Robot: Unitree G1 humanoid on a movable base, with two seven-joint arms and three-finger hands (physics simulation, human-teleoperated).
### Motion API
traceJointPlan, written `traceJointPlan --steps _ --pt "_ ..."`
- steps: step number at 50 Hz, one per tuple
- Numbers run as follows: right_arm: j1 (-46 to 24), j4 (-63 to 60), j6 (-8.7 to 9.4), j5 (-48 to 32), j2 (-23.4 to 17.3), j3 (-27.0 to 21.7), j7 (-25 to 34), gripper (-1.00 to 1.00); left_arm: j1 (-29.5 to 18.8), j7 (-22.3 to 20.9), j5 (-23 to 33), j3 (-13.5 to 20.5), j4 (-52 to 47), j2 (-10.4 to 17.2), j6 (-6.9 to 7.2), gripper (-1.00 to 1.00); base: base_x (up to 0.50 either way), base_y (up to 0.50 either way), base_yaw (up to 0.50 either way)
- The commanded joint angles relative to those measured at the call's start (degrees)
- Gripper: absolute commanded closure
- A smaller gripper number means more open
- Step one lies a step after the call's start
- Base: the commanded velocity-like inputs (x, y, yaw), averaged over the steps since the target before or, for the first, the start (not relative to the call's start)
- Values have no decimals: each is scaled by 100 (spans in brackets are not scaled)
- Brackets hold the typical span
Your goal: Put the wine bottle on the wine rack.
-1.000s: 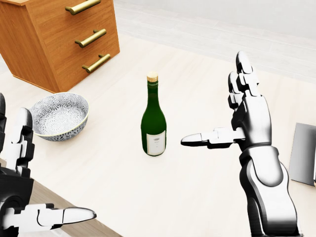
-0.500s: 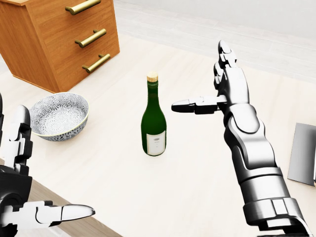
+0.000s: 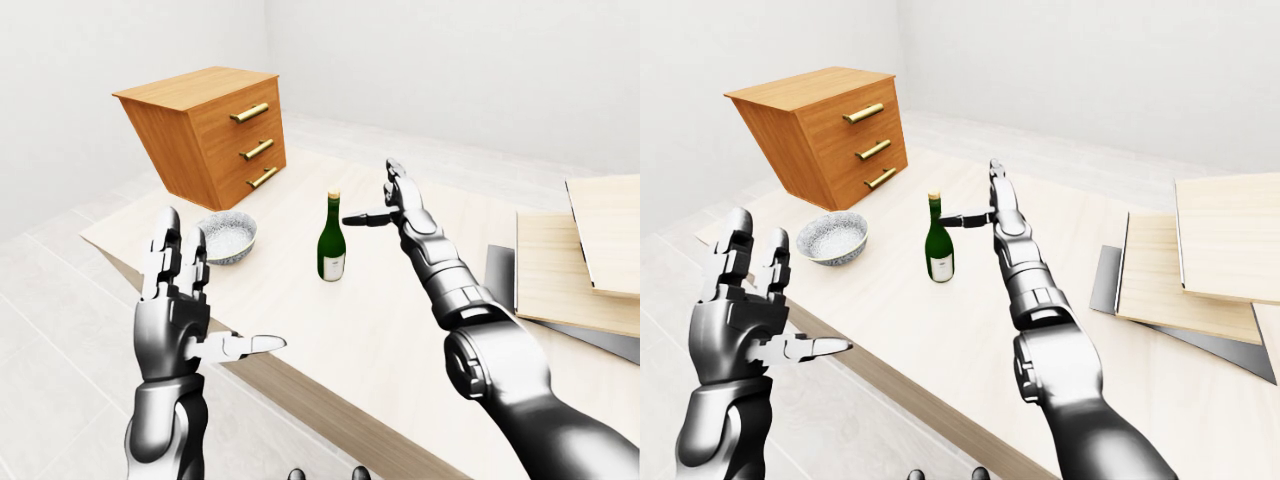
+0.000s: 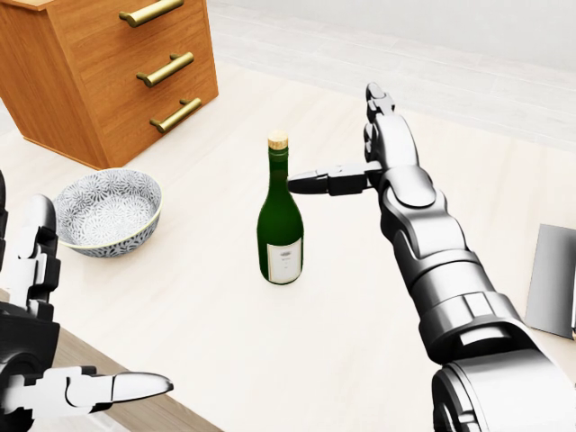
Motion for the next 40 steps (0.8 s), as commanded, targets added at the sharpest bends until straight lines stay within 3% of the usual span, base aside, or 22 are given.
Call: traceJointPlan --steps 1,18,40 --pt "-471 748 -152 -109 114 16 -18 -100 21 7 -49 35 -13 8 0 -100 0 0 0" --pt "-743 1189 -267 -221 237 -54 15 -100 9 13 -73 62 -52 11 0 -100 0 0 0" --pt "-1081 1469 -80 -524 465 -117 126 -100 -59 8 -152 191 -154 16 0 -100 0 0 0"
